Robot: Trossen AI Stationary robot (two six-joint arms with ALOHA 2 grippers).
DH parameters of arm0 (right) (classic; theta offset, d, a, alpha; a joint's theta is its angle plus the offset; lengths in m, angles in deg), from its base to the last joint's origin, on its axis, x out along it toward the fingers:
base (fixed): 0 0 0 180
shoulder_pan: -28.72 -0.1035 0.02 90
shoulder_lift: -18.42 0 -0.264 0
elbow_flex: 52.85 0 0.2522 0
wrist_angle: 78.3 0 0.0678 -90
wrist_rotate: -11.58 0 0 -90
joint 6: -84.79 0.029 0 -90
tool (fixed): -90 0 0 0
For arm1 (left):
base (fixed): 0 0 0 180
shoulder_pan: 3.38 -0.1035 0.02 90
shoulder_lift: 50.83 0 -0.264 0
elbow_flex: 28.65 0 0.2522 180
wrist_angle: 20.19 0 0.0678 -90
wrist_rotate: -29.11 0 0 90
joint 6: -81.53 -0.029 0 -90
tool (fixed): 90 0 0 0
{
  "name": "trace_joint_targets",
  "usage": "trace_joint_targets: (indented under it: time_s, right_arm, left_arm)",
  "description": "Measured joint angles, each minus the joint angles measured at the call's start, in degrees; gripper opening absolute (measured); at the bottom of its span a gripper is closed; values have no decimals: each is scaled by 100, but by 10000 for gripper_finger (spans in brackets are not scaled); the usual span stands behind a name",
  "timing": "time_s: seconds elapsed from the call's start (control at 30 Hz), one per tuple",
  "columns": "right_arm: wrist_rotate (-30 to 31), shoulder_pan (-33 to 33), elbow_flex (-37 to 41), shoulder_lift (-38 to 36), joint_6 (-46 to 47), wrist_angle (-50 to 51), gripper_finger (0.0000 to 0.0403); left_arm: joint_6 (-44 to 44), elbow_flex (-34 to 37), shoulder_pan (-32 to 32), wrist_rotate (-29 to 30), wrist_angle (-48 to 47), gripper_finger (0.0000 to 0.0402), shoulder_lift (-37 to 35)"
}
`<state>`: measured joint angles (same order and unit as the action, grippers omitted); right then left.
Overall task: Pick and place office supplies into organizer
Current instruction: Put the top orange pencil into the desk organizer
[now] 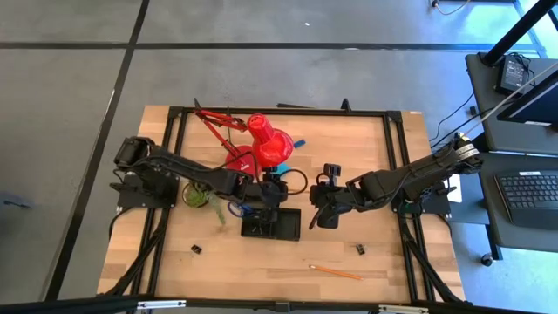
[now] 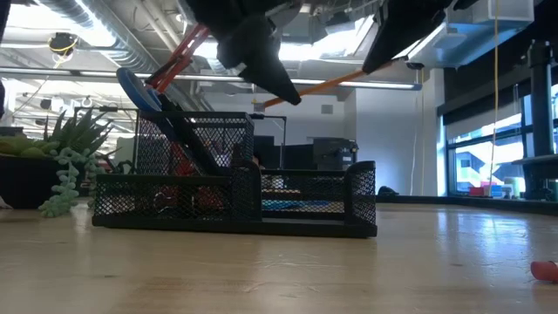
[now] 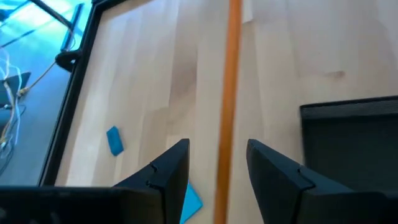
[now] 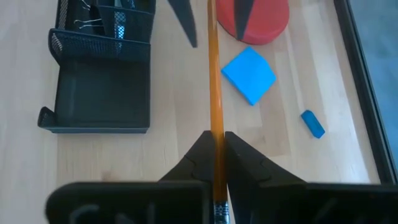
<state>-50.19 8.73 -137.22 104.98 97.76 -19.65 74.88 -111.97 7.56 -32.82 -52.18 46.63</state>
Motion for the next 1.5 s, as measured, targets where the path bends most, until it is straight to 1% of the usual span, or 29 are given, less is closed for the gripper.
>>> trace_joint_targets:
  time_s: [0.13, 0.23, 0.33, 0.5, 0.57, 0.83, 0.9, 0.97, 1.1, 1.2, 1.33, 1.4, 1.5]
  right_arm:
    - [2, 0, 0, 0, -6, 4, 24]
    - [7, 2, 0, -1, -11, 6, 24]
    - [2, 2, 0, -2, -21, 8, 24]
    - [-14, -1, 0, -2, -63, -5, 31]
    - [-14, -4, 0, -2, -83, -24, 36]
    - [9, -2, 0, -2, -133, -46, 49]
    - [18, 0, 0, -2, -148, -46, 61]
    - [26, 0, 0, -5, -145, -44, 83]
    - [54, 0, 0, -40, -184, -39, 142]
    - [538, -63, -5, -153, -276, 20, 183]
    - [1428, -272, -15, -555, -303, 11, 217]
    - [1651, -385, -14, -795, -273, 45, 226]
    - [1732, -548, -15, -1142, -253, 41, 233]
  left_arm:
    - [-3, 0, -66, 53, 17, 151, 3]
    - [0, 0, -65, 51, 19, 132, 3]
    - [1, 0, -53, -42, 12, 101, 3]
    - [0, 0, -50, -382, 8, 34, 3]
    - [-2, 0, -50, -414, 3, 16, 3]
    - [109, 0, -50, -404, -34, 14, 3]
    - [169, 0, -50, -403, -146, 14, 3]
    - [263, 0, -48, -441, -244, 14, 3]
    - [380, 0, -46, -590, -274, 14, -15]
    - [443, 7, -6, -601, -287, 14, -162]
    - [455, 7, 98, -613, -269, 14, -474]
    - [511, 35, 176, -617, -202, 14, -684]
    - [548, 217, 288, -508, -57, 14, -1011]
